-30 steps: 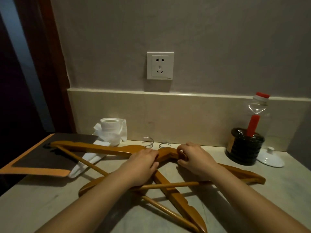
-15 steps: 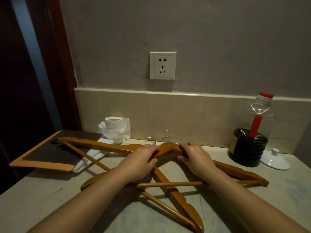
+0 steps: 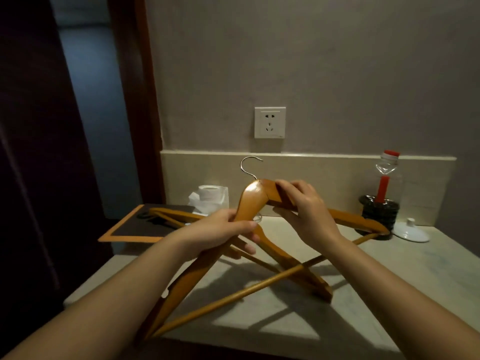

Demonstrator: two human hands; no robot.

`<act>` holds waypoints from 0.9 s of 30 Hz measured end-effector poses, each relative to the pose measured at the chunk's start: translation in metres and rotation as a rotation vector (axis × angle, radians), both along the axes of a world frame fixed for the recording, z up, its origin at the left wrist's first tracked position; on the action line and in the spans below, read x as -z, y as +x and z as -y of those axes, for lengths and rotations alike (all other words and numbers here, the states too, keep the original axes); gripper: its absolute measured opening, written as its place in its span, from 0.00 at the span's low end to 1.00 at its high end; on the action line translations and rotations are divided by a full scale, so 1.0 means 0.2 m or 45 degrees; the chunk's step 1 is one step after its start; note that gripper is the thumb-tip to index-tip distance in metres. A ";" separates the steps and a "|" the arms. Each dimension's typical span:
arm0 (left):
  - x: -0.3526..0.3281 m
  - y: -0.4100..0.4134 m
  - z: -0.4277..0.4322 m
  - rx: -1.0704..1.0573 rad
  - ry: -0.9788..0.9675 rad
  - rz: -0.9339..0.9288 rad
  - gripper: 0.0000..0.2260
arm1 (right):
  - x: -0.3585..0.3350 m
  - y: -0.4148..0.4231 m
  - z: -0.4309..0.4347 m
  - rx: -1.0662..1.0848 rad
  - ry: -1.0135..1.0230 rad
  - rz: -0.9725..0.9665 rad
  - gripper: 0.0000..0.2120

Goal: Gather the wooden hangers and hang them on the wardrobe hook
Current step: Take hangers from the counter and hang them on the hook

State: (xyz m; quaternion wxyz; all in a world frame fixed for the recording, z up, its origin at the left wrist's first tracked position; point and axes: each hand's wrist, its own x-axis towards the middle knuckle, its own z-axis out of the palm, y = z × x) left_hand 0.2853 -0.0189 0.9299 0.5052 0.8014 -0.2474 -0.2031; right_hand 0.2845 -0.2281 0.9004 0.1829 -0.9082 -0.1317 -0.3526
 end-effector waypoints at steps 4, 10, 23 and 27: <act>0.01 -0.21 -0.24 -0.082 -0.223 -0.104 0.12 | -0.10 -0.09 -0.31 -0.039 0.003 0.068 0.26; 0.02 -0.37 -0.55 -0.398 -0.308 0.190 0.05 | -0.19 -0.19 -0.69 -0.127 -0.021 0.056 0.25; 0.01 -0.39 -0.71 -0.659 -0.487 0.473 0.12 | -0.08 -0.17 -0.44 -0.038 0.341 -0.554 0.15; 0.02 -0.27 -0.57 -0.702 -0.501 0.486 0.15 | -0.02 -0.03 -0.31 0.102 0.298 -0.673 0.15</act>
